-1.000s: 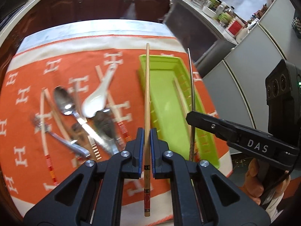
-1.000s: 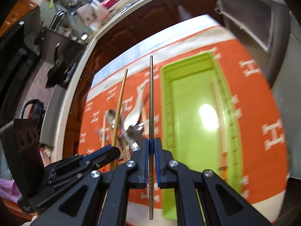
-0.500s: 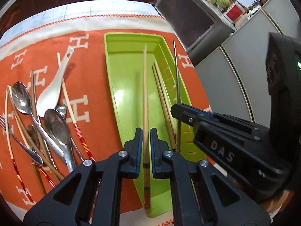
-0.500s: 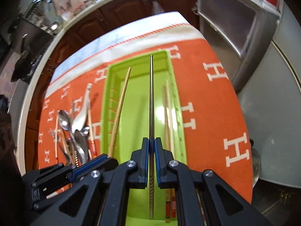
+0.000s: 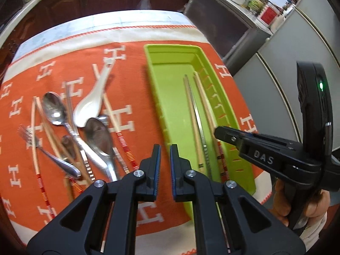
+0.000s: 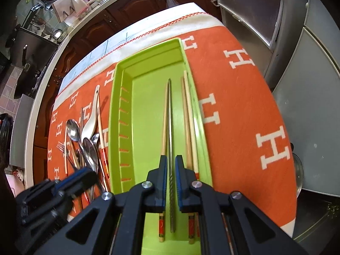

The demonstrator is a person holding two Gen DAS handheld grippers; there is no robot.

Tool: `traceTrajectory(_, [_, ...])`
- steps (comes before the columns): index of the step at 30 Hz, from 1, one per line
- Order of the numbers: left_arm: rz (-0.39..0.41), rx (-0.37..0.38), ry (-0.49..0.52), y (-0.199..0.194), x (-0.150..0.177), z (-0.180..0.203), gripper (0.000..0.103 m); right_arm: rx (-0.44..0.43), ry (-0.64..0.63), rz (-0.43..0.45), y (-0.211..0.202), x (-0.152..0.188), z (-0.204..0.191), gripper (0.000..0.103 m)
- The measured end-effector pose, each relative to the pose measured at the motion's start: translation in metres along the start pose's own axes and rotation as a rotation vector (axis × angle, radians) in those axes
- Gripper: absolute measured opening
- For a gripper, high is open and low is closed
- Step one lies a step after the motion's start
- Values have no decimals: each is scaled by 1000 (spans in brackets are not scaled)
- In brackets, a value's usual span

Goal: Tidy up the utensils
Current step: 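Carry both chopsticks into the green tray and open both tools, then move both open tools back over the utensil pile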

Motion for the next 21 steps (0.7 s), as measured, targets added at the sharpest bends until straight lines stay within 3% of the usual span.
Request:
traceTrajectory(3, [12,-10,-37,-9,3,-19,13,-2,-8,-3,-1,7,-4,7])
traceTrajectory(8, [56,-65,-95,-26,8,-53,38,-4,-29,12,-9,14,-14,7])
traceTrajectory(11, [72,-81,-127,-34,13,-72,38,-12,-42,18,-13,17,-21,10])
traceTrajectory(14, [81,-99,-160,-40,22,-93,38,-21,-54,28,-17,21,-31,25])
traceTrajectory(21, [98,-135,-199,-52,40,-130,38,-37,-111,30,-16,29,-62,26])
Point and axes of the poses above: each gripper's, at about its wrist camera, not at the fingertips, and y roughly the way its jaws point, z to its right, x to its underside, the point moved 9 cm from there along y, roughly the way its jaws point, and after that the axes turned 6 degrees about -z, right-handed, at the moved point
